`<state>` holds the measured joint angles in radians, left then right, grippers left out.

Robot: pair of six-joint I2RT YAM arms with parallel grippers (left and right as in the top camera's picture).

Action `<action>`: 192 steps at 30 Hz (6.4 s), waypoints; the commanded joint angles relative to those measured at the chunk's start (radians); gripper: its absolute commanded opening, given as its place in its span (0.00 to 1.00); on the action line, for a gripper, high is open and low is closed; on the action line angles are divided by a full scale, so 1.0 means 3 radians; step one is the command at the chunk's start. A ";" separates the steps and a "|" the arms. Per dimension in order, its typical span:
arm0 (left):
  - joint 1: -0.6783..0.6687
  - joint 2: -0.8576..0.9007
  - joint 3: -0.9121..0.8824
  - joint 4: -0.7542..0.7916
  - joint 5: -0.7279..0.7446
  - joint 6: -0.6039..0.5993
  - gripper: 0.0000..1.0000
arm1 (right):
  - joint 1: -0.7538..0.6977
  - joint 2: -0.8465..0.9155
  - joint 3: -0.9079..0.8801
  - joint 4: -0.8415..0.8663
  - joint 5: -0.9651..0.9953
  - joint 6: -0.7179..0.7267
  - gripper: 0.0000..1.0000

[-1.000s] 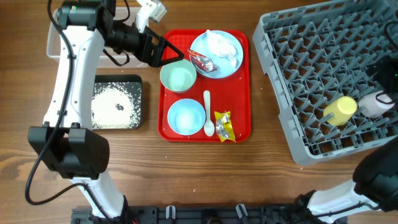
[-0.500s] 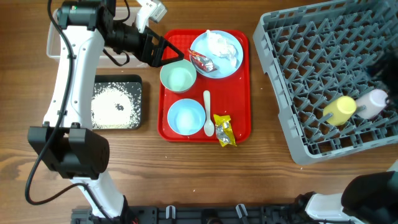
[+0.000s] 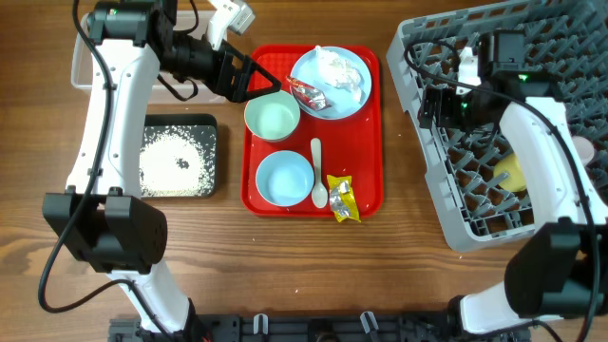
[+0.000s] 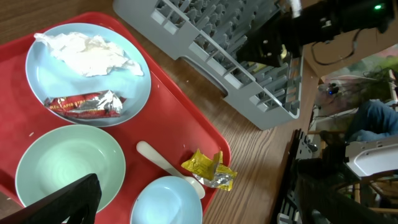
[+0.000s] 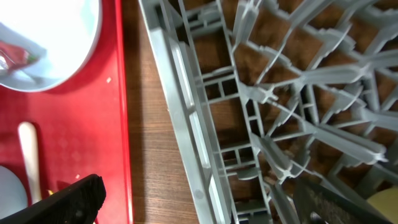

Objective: Sort waste into correct bins and load items into the dishwasher rack

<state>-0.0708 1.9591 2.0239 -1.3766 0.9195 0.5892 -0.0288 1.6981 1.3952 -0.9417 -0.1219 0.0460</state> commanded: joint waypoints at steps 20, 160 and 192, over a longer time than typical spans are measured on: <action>0.0003 0.0028 -0.0009 -0.0001 0.0006 -0.0008 1.00 | 0.0177 0.0543 -0.0043 0.0496 0.0259 0.1190 0.04; -0.1380 0.1101 -0.0429 0.2454 -0.3184 -0.1558 0.81 | -0.1423 -0.0716 0.0599 -0.0477 -0.0343 0.0458 1.00; 0.0094 0.0614 -0.0313 0.2725 -0.3410 -0.1995 0.04 | -0.1423 -0.0716 0.0599 -0.0479 -0.0317 0.0455 1.00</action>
<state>-0.0963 2.1559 1.9205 -0.5636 -0.1604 0.0238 -0.4545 1.4727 1.5768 -1.0851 -0.2340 0.1795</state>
